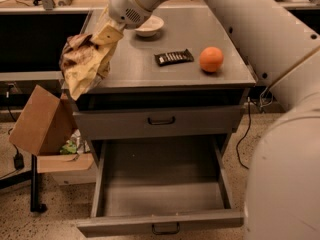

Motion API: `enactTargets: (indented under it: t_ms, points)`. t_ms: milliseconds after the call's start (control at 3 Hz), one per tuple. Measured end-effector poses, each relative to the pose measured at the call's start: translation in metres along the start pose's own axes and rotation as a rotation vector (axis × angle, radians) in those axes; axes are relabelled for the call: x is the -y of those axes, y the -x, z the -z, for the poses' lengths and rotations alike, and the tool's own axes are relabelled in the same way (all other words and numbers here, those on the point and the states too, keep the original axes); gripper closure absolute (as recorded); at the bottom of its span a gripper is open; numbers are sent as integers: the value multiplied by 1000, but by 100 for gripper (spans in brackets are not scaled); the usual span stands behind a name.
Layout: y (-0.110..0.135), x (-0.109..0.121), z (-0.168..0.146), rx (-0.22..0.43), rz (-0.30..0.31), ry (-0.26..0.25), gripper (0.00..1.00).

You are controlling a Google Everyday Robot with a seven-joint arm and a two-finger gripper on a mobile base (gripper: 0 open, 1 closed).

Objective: Place brown chip bag into middle drawer

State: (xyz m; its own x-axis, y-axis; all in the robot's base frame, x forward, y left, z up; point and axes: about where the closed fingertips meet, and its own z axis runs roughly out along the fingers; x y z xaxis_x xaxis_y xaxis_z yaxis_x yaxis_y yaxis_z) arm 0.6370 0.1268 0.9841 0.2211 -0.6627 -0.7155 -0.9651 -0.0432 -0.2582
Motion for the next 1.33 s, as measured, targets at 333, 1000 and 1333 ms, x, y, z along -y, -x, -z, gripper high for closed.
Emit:
enactTargets:
  t_ms: [333,1000,1333]
  points:
    - [27,-42,12,71,164,77,100]
    - [-12,-66,4,85,129,106,100]
    - [-55,-96,2,78,59,127,100]
